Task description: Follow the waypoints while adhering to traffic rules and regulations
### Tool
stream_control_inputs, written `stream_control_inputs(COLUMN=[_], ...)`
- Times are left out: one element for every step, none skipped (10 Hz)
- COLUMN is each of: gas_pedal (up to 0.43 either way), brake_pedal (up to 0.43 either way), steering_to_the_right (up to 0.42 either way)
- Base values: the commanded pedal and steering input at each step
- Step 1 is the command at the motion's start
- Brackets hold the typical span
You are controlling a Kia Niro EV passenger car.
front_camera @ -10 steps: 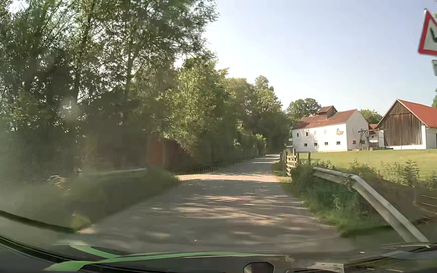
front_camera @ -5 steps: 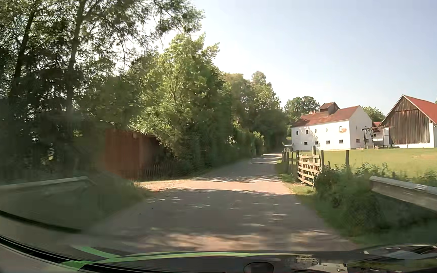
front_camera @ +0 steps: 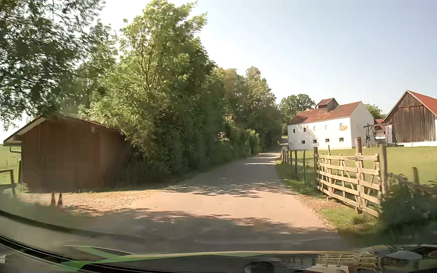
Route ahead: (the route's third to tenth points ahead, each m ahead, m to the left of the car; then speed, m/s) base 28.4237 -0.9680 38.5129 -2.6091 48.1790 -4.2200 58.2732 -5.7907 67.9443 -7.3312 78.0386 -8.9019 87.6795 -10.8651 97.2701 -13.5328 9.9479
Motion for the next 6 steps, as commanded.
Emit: stream_control_inputs(gas_pedal=[0.138,0.138,0.138,0.138,0.138,0.138], brake_pedal=[0.0,0.0,0.0,0.0,0.0,0.0], steering_to_the_right=[0.018,0.018,0.018,0.018,0.018,0.018])
